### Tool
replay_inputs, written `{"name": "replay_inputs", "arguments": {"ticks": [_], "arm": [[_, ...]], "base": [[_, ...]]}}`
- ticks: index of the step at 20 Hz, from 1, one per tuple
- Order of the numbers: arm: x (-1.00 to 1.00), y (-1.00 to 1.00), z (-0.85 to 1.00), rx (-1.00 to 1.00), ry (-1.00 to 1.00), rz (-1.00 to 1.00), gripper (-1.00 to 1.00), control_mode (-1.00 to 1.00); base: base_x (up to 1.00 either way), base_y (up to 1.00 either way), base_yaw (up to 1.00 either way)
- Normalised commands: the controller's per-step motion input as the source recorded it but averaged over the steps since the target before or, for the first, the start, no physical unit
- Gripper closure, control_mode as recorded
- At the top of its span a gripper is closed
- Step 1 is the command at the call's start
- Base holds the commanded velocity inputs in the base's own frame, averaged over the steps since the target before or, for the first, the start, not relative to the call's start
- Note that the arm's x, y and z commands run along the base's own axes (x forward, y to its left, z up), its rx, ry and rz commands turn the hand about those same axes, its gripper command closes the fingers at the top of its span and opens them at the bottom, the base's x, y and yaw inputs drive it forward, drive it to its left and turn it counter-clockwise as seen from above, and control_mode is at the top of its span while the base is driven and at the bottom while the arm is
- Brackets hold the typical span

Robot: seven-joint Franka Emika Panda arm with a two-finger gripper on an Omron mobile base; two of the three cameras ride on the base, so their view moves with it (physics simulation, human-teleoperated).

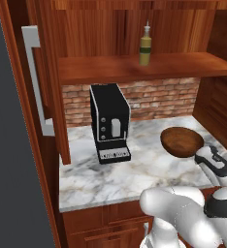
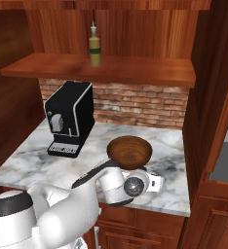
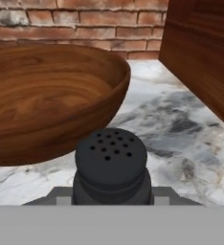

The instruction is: Retrieve the bottle and the shaker from the cabinet and place them next to the mixing bowl on the counter. Then add garlic from the fridge to the mixing bowl.

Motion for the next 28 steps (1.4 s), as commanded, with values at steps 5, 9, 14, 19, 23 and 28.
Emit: {"name": "replay_inputs", "arguments": {"ticks": [5, 9, 14, 19, 23, 28], "arm": [[0.0, -0.21, -0.41, 0.0, -0.01, 0.0, 1.0, -1.0], [0.04, 0.0, -0.29, 0.0, -0.04, 0.0, 1.0, -1.0], [0.18, 0.0, -0.13, 0.0, -0.05, 0.0, 1.0, -1.0], [0.16, 0.02, -0.05, 0.0, 0.0, 0.0, 1.0, -1.0], [0.05, 0.1, -0.06, 0.0, 0.0, 0.0, 1.0, -1.0], [0.0, 0.08, -0.04, 0.0, 0.0, 0.0, 1.0, -1.0]], "base": [[0.0, 0.0, 0.0], [0.0, 0.0, 0.0], [0.0, 0.0, 0.0], [0.0, 0.0, 0.0], [0.0, 0.0, 0.0], [0.0, 0.0, 0.0]]}}
